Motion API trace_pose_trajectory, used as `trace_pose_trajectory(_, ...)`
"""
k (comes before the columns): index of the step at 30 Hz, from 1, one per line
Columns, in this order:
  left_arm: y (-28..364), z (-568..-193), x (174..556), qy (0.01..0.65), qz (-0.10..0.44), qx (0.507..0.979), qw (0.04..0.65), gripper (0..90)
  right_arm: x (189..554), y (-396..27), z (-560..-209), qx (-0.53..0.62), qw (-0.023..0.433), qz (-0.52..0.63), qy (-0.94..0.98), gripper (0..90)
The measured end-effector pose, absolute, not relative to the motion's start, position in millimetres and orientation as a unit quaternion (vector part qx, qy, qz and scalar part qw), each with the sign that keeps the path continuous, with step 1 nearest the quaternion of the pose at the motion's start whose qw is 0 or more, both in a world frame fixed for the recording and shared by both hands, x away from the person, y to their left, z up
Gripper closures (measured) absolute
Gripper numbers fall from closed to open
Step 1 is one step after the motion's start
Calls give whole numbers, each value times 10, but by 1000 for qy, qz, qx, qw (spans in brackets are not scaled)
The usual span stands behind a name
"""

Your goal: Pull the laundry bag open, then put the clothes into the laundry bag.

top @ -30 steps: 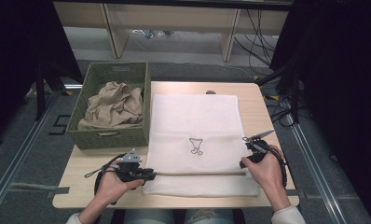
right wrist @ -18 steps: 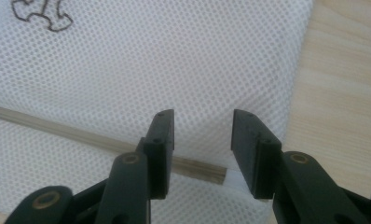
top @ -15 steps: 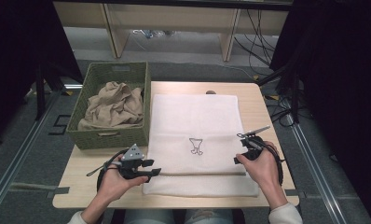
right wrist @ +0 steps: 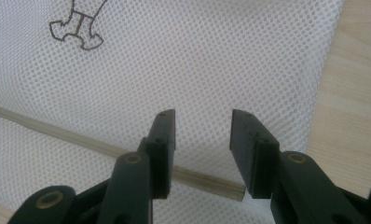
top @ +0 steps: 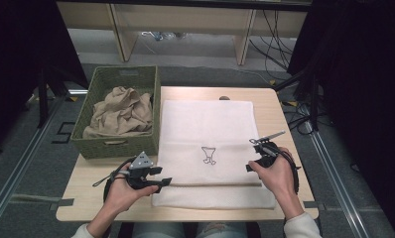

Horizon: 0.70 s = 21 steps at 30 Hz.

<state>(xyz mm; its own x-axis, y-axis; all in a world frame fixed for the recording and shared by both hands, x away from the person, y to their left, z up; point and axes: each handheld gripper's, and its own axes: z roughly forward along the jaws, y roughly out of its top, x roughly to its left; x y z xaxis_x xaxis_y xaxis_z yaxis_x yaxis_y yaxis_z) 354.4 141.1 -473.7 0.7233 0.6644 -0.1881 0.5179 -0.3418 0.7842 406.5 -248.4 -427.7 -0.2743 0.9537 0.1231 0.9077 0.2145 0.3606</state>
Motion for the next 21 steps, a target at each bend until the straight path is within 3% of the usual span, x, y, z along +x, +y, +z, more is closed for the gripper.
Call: trace_pose_trajectory(21,1457,-4687,3563,370,98,807,450,411,4072,-2374,-4330,572,53,182,798,605)
